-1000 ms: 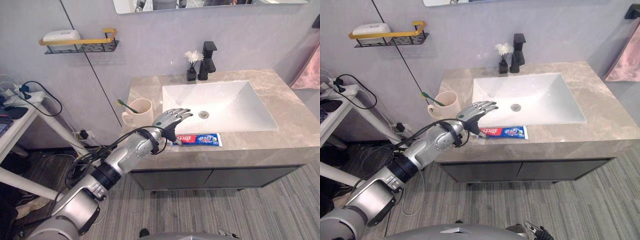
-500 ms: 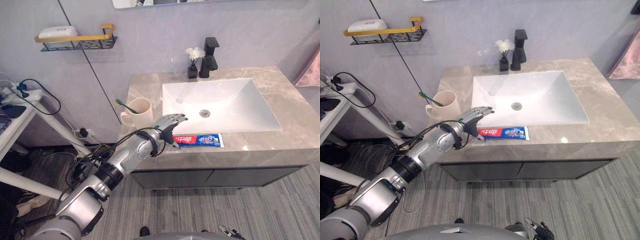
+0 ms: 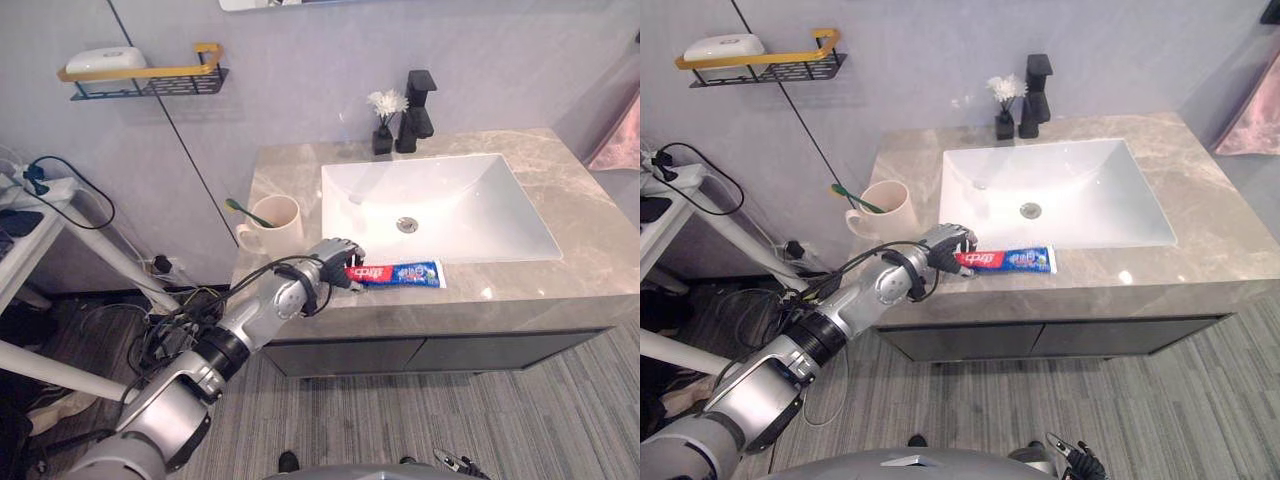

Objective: Organize washtable

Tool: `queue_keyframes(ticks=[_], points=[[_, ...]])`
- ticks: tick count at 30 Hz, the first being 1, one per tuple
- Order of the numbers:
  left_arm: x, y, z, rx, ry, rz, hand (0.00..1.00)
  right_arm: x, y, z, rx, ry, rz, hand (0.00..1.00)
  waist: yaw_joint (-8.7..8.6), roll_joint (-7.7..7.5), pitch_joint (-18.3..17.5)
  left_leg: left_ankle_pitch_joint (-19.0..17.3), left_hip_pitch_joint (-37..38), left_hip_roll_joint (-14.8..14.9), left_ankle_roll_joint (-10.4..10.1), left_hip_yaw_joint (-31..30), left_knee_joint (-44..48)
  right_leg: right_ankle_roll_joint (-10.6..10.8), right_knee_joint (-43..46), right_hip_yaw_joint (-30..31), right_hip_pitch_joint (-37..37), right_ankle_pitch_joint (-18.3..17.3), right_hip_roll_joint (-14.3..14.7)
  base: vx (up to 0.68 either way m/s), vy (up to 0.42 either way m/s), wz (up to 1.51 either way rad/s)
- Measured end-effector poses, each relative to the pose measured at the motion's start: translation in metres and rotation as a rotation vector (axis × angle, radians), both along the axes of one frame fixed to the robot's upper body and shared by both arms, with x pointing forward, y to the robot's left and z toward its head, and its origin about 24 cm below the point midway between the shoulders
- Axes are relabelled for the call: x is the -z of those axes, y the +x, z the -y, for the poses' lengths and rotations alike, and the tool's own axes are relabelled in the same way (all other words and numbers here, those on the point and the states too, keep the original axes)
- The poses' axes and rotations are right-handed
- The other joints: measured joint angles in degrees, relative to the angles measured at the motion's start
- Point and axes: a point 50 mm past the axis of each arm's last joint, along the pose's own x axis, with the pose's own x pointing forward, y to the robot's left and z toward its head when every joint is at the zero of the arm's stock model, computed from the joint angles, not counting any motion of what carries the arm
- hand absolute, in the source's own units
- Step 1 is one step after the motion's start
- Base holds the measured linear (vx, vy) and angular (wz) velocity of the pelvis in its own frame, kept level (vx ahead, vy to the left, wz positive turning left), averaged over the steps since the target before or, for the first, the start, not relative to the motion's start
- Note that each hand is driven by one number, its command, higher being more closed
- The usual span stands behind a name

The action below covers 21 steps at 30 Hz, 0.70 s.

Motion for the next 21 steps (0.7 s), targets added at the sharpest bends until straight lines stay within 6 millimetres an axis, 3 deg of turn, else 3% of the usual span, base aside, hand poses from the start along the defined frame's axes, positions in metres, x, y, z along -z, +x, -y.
queue_keyframes(ticks=[16,21], points=[[0.001,-0.001,0.005,0.023,0.011,-0.001,1.0,0.0,0.0,0.0,0.002,0.001,0.001,0.0,-0.22,-0.01,0.0,-0.22,0.32,0.02,0.02,0.63,0.11,0.06,-0.26,0.4,0.13,0.05,-0.01,0.0,-0.001,-0.01],[-0.005,-0.006,0.012,0.065,0.009,0.018,1.0,-0.003,-0.003,0.005,0.106,0.006,0.044,0.0,-0.31,-0.01,-0.01,-0.56,0.47,0.06,0.05,1.65,0.13,0.14,-0.27,1.32,-0.25,0.15,-0.06,0.0,0.004,-0.08]])
